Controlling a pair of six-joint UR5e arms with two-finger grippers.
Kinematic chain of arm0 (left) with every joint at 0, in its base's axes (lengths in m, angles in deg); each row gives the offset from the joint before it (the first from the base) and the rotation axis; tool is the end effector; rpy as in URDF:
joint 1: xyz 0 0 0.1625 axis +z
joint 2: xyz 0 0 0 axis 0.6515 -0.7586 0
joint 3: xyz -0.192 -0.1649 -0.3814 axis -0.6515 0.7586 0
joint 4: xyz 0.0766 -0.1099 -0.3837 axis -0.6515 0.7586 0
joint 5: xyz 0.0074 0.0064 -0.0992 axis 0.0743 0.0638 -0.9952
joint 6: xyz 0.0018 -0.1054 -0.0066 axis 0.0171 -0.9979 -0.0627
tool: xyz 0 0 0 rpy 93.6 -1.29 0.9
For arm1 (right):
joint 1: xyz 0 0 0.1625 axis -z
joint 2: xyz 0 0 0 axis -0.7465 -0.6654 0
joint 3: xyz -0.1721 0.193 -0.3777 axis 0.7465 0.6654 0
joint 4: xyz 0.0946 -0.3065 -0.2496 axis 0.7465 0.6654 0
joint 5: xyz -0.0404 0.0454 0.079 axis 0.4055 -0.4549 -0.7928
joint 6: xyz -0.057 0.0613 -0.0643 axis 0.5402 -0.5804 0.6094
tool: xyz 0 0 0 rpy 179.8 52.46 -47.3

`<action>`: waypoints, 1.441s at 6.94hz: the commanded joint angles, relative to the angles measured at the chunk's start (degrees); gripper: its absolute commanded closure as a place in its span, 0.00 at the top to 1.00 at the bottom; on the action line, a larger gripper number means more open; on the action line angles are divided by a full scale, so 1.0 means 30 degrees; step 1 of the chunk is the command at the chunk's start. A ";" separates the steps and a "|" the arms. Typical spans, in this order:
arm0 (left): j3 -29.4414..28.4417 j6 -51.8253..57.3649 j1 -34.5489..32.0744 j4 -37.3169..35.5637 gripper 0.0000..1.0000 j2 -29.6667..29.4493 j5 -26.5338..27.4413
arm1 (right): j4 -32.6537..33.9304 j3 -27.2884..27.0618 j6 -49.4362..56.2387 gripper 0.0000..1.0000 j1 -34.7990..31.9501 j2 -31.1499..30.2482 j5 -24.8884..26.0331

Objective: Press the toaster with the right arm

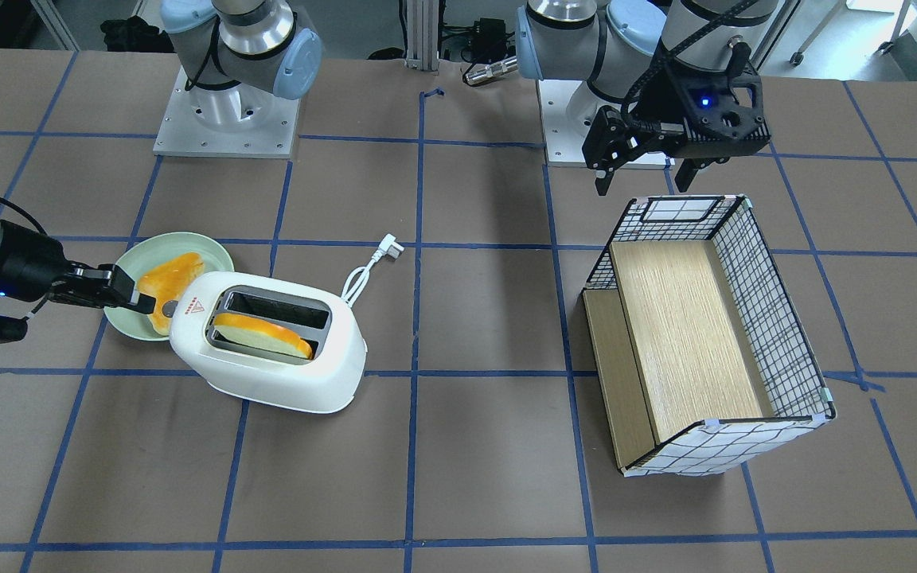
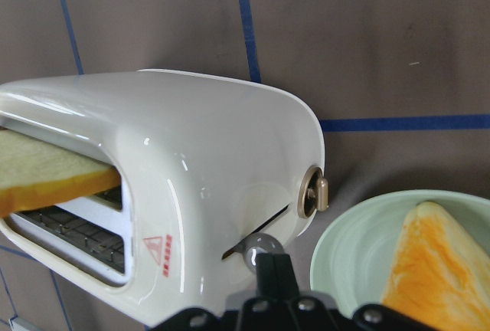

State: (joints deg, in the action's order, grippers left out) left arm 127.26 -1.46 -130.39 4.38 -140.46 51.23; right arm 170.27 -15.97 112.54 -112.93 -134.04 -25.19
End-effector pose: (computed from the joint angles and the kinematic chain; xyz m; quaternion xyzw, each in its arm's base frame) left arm -0.1293 -0.4429 0.5203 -0.0418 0.9986 -0.0311 0.0079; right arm -0.0569 -0.5399 0.3487 0.0563 0.9595 0.0566 0.2703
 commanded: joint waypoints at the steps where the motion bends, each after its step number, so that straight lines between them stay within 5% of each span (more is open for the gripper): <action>1: 0.0001 0.0000 0.0000 0.0001 1.00 -0.0001 0.0005 | -0.1304 0.1304 -0.1728 0.10 -0.0042 -0.2202 0.1361; 2: 0.0001 0.0000 0.0000 0.0001 1.00 -0.0001 0.0006 | -0.1745 0.2036 -0.2316 0.21 -0.0042 -0.3140 0.2646; 4: 0.0000 0.0000 0.0000 0.0001 1.00 -0.0001 0.0006 | -0.1721 0.2919 -0.2934 0.96 -0.0188 -0.4170 0.4732; 10: 0.0001 0.0000 0.0000 0.0001 1.00 -0.0001 0.0006 | -0.1051 0.4563 -1.2736 1.00 -0.6038 -0.4557 0.7317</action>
State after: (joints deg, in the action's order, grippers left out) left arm 127.26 -1.46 -130.39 4.39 -140.46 51.22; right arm 165.94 -2.55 80.34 -127.00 -147.97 -3.62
